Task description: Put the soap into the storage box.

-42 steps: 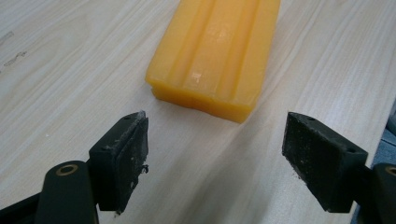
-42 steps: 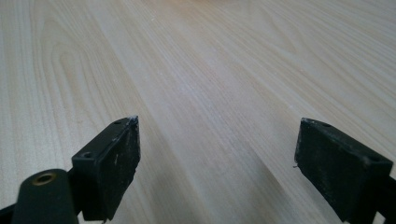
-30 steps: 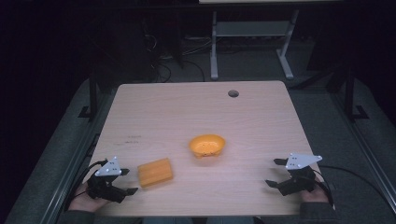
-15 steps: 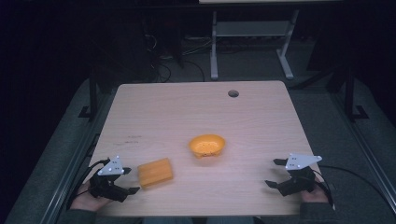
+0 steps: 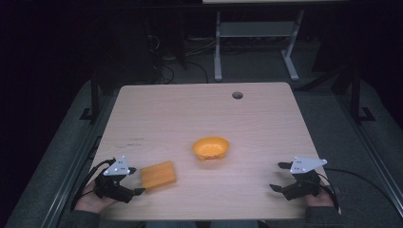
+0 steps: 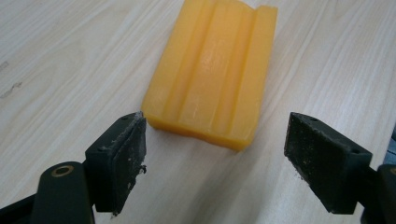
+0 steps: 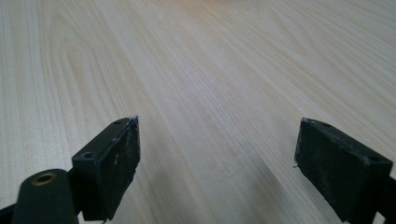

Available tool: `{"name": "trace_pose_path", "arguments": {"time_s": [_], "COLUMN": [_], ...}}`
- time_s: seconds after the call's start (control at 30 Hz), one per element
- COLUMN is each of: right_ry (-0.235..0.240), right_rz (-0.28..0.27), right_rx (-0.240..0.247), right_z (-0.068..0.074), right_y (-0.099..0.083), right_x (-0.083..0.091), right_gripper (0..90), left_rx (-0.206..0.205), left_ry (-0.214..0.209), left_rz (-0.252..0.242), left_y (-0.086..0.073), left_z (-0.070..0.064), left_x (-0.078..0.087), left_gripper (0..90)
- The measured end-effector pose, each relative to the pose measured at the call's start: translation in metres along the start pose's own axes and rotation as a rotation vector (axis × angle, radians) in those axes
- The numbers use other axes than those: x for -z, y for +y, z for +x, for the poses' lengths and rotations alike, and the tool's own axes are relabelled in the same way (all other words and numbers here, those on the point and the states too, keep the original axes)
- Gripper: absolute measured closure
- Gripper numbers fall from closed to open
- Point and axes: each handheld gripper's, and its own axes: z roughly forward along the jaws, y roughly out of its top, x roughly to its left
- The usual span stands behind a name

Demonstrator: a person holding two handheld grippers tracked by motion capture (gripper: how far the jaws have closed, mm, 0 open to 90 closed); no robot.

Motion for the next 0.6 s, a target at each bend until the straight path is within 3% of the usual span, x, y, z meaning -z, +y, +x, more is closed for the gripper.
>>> {"name": "trace_pose_path", "arguments": {"time_s": [0.6], "right_ry": [-0.006], "right_rz": [-0.009], "right_rx": [0.003], "right_z": [0.001], "right_y": [0.0], "right_x": [0.002], "right_gripper": [13.5], "left_rx": [-0.032], "left_ry": [-0.017], "left_rz": [0.018], "left_y": [0.016], "left_z": [0.002], "left_x": [-0.006], "left_gripper": [18.4]}}
